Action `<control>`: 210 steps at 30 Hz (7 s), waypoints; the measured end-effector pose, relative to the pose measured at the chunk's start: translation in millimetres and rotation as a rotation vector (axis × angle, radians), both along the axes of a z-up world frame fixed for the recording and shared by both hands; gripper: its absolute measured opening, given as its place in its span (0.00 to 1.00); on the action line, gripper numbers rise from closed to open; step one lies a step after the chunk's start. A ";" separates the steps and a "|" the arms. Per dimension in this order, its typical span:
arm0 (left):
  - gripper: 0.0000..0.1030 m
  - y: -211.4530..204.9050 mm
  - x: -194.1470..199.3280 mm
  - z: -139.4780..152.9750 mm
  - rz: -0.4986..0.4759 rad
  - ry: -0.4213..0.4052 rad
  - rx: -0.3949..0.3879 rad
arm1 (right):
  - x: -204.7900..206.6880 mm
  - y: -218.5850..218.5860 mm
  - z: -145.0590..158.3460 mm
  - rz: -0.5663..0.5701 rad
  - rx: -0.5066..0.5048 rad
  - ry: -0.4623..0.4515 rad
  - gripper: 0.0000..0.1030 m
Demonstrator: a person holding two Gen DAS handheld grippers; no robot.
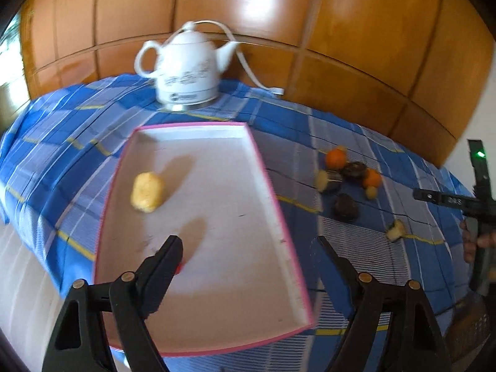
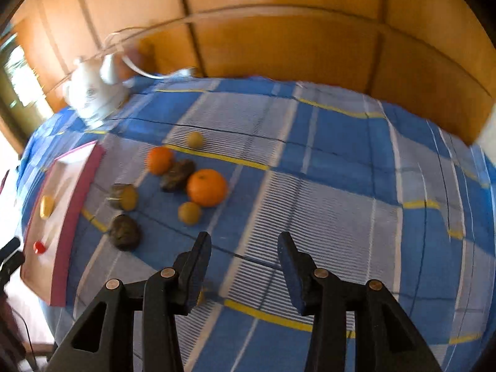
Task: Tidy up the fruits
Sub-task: 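Grasp the dark brown round fruit with the left gripper, then grasp the small tan round fruit with the right gripper while the left holds the dark fruit, then lower the dark fruit into the tray and open the left gripper while the right holds the tan fruit, then carry the tan round fruit into the tray and open the right gripper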
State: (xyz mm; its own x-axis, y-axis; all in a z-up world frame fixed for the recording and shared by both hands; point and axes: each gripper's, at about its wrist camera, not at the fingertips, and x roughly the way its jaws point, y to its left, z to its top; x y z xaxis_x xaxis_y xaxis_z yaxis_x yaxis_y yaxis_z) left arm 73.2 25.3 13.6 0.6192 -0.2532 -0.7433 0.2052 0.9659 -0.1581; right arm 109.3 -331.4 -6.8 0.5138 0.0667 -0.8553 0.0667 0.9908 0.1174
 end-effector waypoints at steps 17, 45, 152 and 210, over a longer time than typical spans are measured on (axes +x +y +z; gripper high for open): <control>0.69 -128.7 52.7 -21.4 -0.225 0.121 0.036 | -3.4 -20.2 18.4 -0.079 0.121 -0.038 0.44; 0.46 -144.8 16.3 -61.6 -0.247 0.060 0.089 | -2.4 -19.0 16.0 -0.070 0.112 -0.029 0.44; 0.46 -74.0 -12.0 -7.1 -0.122 -0.004 -0.011 | 21.1 42.7 -55.8 0.182 -0.164 0.133 0.24; 0.58 23.6 -1.8 -17.8 0.178 -0.052 0.076 | 19.1 49.8 -54.1 0.176 -0.190 0.122 0.24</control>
